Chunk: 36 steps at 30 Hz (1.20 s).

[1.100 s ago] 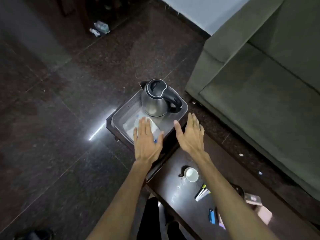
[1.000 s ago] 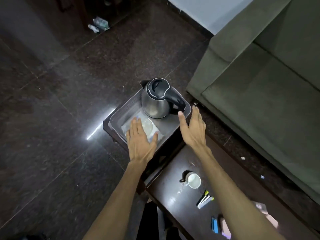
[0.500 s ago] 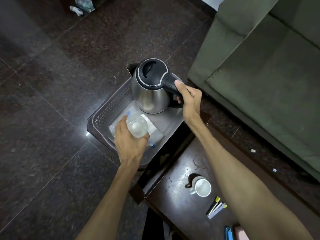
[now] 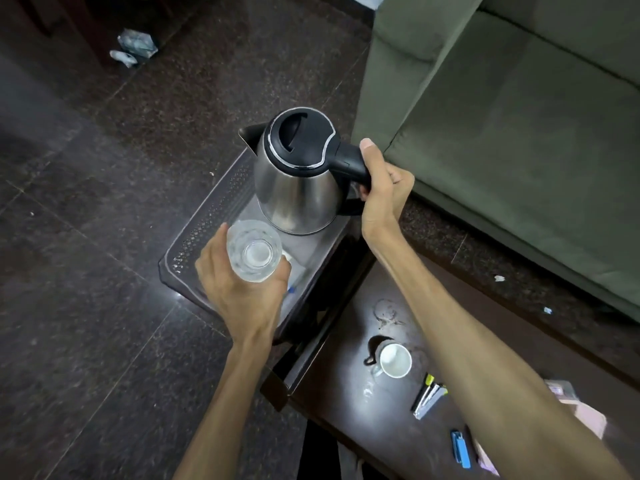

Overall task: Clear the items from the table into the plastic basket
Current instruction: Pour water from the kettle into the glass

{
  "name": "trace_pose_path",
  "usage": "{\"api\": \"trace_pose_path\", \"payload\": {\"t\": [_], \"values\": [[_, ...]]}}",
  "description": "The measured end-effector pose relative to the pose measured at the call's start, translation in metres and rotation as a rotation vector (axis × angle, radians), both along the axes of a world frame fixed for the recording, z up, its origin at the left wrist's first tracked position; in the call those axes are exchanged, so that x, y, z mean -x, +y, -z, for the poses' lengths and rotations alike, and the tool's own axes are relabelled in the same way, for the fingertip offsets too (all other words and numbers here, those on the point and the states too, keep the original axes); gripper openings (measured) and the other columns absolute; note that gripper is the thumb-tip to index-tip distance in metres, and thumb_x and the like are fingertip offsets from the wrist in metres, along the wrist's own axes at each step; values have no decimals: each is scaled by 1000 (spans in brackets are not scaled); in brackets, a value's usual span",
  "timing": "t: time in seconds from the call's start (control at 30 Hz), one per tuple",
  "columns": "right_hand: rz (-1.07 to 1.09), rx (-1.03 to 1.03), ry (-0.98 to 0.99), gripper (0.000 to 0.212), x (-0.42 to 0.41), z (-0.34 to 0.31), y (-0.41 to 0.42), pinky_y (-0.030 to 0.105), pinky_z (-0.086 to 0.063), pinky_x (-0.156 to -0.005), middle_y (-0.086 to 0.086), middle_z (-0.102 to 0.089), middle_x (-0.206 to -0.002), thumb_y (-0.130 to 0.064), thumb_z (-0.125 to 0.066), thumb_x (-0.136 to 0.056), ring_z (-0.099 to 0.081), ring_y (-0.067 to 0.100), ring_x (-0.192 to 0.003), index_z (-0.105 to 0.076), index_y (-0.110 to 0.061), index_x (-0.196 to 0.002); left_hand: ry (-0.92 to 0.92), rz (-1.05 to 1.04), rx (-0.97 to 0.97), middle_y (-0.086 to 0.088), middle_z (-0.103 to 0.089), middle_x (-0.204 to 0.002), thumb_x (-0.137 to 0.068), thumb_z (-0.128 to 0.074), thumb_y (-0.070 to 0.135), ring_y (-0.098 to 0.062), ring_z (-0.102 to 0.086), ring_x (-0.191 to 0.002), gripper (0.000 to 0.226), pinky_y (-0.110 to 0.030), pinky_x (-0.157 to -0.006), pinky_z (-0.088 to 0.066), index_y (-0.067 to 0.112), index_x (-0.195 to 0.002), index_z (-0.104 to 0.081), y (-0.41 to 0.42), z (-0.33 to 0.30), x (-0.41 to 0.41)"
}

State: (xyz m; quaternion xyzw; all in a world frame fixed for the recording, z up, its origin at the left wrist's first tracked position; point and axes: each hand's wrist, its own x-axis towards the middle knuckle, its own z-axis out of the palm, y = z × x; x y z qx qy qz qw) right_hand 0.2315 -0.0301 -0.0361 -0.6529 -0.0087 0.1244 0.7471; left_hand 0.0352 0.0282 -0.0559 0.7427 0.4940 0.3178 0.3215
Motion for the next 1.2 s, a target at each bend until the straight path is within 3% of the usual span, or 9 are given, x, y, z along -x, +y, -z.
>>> {"api": "trace_pose_path", "payload": {"t": [0.17,0.3,0.5,0.73,1.03,1.2], "values": [[137,-36,-36,60,-21,-36,-73,25,-19,-46,0,-18,-53,-43,-75,-79,-23,13,-48,-27,-24,-50,-46,161,-26,-1,-56,-134,-63,-84,30,-28,-54,-127,87,-54,-109,-47,17,-144,-52,-49,-15,-30],[238,36,-44,55,-40,-48,-151,24,-21,-44,-6,-27,-48,-48,-71,-77,-26,12,-45,-38,-12,-52,-35,349,-18,-1,-56,-137,-61,-84,30,-25,-52,-127,89,-44,-113,-44,14,-144,-53,-111,-12,-58],[398,264,-38,52,-57,-39,-278,26,-23,-47,-12,-29,-53,-49,-71,-75,-27,8,-47,-31,-30,-48,128,536,168,-6,-63,-136,-59,-91,22,-18,-50,-125,97,-29,-110,-35,12,-146,-50,-203,26,-92],[410,459,-10,63,-67,5,-399,40,-23,-49,-15,-23,-39,-44,-71,-79,-26,8,-41,-31,-19,-37,287,646,252,-2,-68,-123,-57,-89,19,-27,-61,-114,82,-39,-102,-47,16,-132,-55,-277,80,-114],[354,594,-22,60,-49,44,-460,23,-26,-45,-14,-24,-36,-37,-69,-87,-25,-1,-37,-43,-23,-35,390,748,167,-6,-69,-122,-64,-89,25,-29,-66,-113,77,-42,-100,-53,16,-131,-54,-307,115,-132],[294,663,-43,58,-41,49,-469,37,-25,-53,-14,-25,-45,-38,-69,-87,-25,5,-50,-42,-19,-40,457,810,141,-10,-67,-128,-66,-91,25,-30,-65,-117,80,-44,-104,-52,11,-135,-53,-310,122,-132]]}}
